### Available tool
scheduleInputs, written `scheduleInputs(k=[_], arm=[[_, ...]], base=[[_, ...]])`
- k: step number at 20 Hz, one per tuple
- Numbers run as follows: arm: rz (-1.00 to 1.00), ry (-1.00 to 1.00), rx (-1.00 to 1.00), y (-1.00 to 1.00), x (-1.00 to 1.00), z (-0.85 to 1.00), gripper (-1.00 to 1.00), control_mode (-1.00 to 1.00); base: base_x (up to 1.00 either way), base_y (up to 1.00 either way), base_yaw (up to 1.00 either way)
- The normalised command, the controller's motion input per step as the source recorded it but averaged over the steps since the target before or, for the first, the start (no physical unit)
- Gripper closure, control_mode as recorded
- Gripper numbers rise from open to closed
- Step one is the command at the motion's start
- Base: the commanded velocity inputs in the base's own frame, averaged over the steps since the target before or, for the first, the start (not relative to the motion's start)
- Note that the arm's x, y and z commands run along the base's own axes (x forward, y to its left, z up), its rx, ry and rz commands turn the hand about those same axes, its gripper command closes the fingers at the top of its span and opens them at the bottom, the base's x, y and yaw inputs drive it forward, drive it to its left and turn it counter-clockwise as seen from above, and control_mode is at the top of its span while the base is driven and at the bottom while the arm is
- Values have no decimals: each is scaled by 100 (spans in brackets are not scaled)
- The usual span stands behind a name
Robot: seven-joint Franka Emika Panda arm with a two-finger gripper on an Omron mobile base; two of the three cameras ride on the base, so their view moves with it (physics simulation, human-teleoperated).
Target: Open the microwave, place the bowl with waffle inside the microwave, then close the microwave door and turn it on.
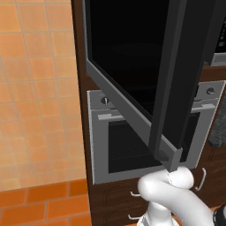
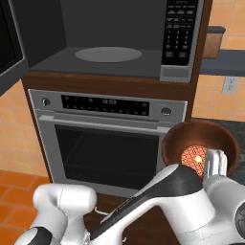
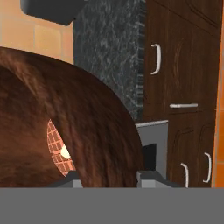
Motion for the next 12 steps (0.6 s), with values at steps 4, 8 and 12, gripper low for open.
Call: scheduleInputs(k=[4,8,12], arm=[[6,0,-7,100,-100,67,100,-100],[4,2,-4,100,-90,76,100,-100],[3,1,-1,100,-90,80,100,-100]], base=[[0,0,0],[0,0,0],[0,0,0]])
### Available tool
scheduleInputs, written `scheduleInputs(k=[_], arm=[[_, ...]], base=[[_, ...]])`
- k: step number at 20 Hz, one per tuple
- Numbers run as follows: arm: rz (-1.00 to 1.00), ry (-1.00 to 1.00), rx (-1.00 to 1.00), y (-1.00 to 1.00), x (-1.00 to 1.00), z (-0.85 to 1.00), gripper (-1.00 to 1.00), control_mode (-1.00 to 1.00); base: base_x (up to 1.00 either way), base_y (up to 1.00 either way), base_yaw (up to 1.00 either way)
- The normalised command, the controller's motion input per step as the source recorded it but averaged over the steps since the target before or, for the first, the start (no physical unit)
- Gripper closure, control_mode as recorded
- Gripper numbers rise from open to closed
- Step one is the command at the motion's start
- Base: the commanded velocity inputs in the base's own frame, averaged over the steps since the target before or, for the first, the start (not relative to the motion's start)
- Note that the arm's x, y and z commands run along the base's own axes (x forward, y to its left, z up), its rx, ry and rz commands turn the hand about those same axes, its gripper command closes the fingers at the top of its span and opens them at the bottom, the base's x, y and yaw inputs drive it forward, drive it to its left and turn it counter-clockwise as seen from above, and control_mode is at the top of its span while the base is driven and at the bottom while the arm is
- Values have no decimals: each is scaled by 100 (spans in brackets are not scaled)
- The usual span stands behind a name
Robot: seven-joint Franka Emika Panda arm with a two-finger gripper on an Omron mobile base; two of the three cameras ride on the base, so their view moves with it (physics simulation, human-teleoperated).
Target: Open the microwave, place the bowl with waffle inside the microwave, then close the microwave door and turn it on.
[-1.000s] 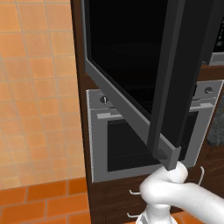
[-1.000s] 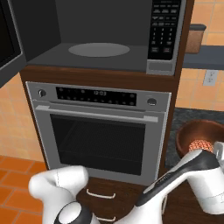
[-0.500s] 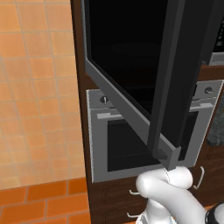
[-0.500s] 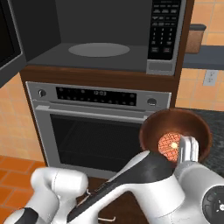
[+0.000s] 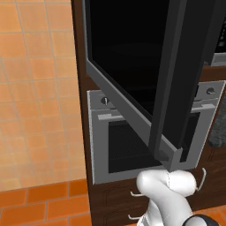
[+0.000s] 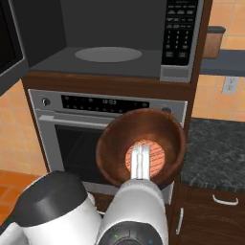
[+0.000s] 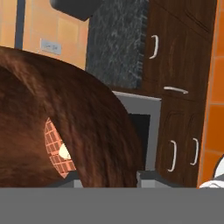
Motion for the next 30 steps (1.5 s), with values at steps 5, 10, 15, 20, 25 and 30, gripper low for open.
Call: scheduleInputs(k=[5,10,15,20,25,30], arm=[[5,12,-1,100,0,76,100,-100],[7,14,0,100,10,100,100,-100],[6,4,7,100,41,56,100,-100],[-2,3,25,76,100,31,100,-100],[-3,-2,36,8,98,6,100,-100],[-3,-20,20,19,97,-2,100,-100]], base=[[0,0,0],[0,0,0],[0,0,0],[0,0,0],[0,0,0],[0,0,0]])
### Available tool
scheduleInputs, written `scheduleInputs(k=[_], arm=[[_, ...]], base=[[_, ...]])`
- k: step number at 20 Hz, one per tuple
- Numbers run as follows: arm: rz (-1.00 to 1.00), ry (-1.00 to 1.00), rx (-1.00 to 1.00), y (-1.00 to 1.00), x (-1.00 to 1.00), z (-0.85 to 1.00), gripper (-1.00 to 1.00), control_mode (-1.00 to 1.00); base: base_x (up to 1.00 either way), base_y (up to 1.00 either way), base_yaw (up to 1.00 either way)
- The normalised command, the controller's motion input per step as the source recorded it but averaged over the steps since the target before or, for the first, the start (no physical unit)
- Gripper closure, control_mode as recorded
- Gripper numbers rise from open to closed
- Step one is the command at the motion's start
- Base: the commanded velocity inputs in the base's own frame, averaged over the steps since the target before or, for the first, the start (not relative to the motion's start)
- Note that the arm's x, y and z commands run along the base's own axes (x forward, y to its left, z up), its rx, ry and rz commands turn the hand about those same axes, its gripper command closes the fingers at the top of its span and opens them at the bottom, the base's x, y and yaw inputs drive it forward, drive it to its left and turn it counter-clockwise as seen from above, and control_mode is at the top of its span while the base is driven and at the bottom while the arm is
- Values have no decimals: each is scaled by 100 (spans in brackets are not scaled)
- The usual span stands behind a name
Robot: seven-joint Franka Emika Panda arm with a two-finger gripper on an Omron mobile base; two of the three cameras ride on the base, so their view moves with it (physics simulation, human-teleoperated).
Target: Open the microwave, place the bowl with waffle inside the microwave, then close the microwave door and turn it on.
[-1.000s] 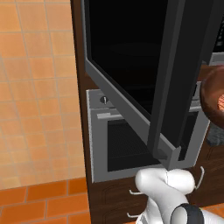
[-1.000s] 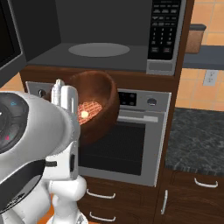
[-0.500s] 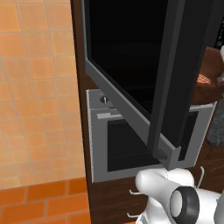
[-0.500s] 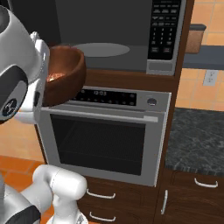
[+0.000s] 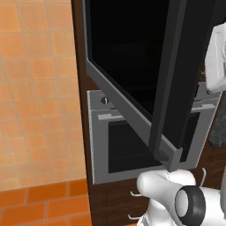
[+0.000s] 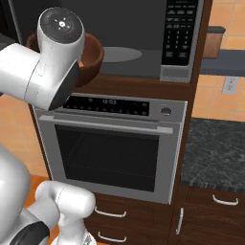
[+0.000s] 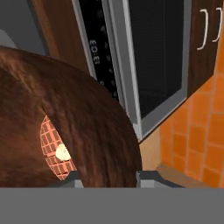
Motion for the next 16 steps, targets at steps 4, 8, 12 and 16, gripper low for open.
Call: scheduleInputs(k=[4,8,12,16], arm=[[-16,-11,6,15,100,0,100,-100],[-13,16,1,0,100,24,100,-100],[-3,18,1,0,100,44,100,-100],[0,0,-1,0,100,1,100,-100]], base=[[0,0,0],[0,0,0],[0,0,0],[0,0,0]])
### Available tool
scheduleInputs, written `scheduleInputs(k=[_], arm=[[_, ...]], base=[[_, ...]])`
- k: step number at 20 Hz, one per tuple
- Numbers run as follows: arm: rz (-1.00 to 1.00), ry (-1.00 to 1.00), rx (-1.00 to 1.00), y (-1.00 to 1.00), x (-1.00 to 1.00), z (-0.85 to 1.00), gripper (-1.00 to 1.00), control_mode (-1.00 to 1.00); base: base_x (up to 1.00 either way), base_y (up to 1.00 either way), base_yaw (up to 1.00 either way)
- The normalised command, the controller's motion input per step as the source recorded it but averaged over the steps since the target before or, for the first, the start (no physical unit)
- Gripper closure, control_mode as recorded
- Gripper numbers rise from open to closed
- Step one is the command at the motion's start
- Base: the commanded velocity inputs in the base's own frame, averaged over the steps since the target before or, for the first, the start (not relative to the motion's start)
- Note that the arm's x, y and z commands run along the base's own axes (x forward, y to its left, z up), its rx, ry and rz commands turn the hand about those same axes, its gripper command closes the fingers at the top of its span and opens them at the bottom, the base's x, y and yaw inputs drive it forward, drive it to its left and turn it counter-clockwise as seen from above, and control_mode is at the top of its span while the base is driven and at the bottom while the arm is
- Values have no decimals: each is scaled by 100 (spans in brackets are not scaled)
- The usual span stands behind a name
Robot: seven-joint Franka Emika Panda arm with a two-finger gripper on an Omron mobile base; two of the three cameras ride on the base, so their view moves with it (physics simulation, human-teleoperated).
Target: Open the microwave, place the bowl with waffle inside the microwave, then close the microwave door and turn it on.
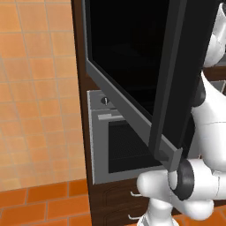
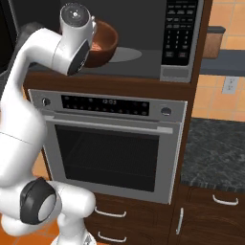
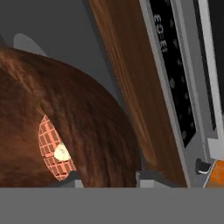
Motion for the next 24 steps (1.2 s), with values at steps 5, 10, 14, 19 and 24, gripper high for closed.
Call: scheduleInputs(k=[5,10,14,19,24], arm=[[0,0,-8,0,100,-20,100,-100],[0,-5,-13,-10,84,-23,100,-100],[0,0,-7,-29,71,-2,-100,-100],[0,-10,-4,-2,-57,-7,-100,-100],[2,-29,-6,0,-100,-25,-100,-100]], base=[[0,0,0],[0,0,0],[0,0,0],[0,0,0],[0,0,0]])
